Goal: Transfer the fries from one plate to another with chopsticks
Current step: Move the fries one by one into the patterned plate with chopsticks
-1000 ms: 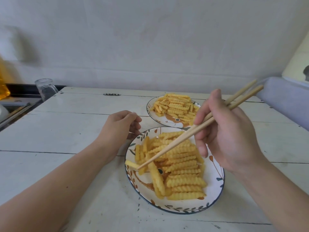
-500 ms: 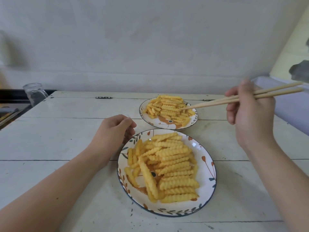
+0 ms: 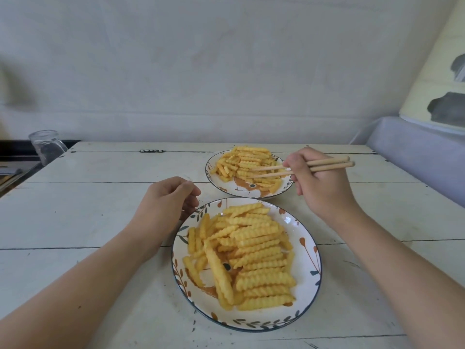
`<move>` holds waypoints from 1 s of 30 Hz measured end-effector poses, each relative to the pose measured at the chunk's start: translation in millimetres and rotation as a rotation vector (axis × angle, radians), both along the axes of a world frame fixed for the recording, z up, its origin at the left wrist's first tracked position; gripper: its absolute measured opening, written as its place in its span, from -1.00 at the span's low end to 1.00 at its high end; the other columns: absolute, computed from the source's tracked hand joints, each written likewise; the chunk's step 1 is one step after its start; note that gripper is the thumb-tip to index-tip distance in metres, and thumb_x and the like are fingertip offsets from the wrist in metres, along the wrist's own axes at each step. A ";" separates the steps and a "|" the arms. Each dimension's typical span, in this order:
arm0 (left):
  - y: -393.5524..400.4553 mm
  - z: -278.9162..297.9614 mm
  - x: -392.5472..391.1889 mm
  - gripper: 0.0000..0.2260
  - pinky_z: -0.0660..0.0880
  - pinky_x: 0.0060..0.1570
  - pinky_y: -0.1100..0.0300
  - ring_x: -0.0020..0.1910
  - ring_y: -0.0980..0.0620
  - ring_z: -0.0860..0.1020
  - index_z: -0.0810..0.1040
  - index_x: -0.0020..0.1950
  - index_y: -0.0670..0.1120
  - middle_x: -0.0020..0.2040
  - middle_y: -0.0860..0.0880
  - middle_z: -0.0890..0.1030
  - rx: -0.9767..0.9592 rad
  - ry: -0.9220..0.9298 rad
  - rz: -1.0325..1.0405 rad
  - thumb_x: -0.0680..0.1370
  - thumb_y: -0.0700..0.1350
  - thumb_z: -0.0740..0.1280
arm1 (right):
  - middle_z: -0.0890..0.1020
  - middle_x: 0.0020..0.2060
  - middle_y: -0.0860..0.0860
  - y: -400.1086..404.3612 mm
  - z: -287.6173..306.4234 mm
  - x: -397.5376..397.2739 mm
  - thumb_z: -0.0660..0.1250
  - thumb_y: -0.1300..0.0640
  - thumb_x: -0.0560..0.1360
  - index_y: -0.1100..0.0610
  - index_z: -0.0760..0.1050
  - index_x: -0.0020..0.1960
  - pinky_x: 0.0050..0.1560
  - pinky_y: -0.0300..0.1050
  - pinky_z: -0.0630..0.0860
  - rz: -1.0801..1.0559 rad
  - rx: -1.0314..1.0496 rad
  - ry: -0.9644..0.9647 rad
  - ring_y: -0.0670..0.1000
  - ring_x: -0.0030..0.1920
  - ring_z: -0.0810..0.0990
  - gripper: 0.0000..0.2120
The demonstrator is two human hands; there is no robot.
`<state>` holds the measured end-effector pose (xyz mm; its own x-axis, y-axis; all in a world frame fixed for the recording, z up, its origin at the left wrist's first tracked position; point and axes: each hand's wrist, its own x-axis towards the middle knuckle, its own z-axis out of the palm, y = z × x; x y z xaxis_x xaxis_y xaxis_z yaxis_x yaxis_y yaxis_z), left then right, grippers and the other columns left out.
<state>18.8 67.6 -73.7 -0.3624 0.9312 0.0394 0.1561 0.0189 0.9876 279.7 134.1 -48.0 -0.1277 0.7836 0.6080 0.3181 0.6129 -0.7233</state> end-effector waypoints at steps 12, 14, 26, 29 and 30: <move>-0.4 0.9 0.0 -0.76 0.54 -0.17 0.17 -0.27 0.02 0.56 0.67 -0.10 -0.18 -0.29 -0.04 0.63 0.004 0.005 -0.004 0.66 -0.18 0.25 | 0.49 -0.47 -0.07 -5.2 10.4 -5.9 0.14 0.07 0.68 0.17 0.49 -0.19 -0.50 -0.21 0.39 0.006 0.000 0.269 -0.04 -0.54 0.43 -0.67; -0.1 -0.1 -0.9 -0.76 0.55 -0.19 0.20 -0.28 0.04 0.56 0.68 -0.09 -0.18 -0.29 -0.03 0.64 -0.001 0.006 -0.003 0.66 -0.18 0.25 | 0.49 -0.49 -0.04 -4.9 20.9 5.6 0.12 0.09 0.70 0.19 0.48 -0.21 -0.54 -0.23 0.35 0.002 0.004 0.370 -0.01 -0.57 0.41 -0.63; 0.0 -0.7 -0.9 -0.76 0.55 -0.16 0.17 -0.29 0.07 0.57 0.68 -0.10 -0.16 -0.30 -0.01 0.64 -0.001 0.024 0.000 0.66 -0.17 0.26 | 0.50 -0.46 0.05 -3.1 3.4 -3.3 0.22 -0.03 0.66 0.16 0.59 -0.16 -0.50 -0.14 0.42 0.004 -0.115 0.177 0.03 -0.54 0.46 -0.65; 0.2 -0.6 -0.8 -0.75 0.55 -0.16 0.17 -0.28 0.06 0.57 0.68 -0.10 -0.16 -0.30 -0.01 0.64 -0.003 0.021 0.002 0.66 -0.16 0.26 | 0.49 -0.46 0.03 -3.7 3.4 -6.3 0.19 -0.02 0.67 0.19 0.58 -0.16 -0.49 -0.14 0.43 -0.005 -0.146 0.186 0.02 -0.54 0.47 -0.62; 0.4 -0.7 -0.9 -0.75 0.55 -0.16 0.16 -0.28 0.06 0.57 0.68 -0.10 -0.16 -0.30 -0.02 0.64 -0.003 0.020 0.000 0.67 -0.16 0.25 | 0.49 -0.47 0.03 -3.9 5.6 -5.3 0.17 -0.02 0.68 0.20 0.57 -0.17 -0.50 -0.15 0.42 -0.016 -0.147 0.220 0.02 -0.55 0.47 -0.60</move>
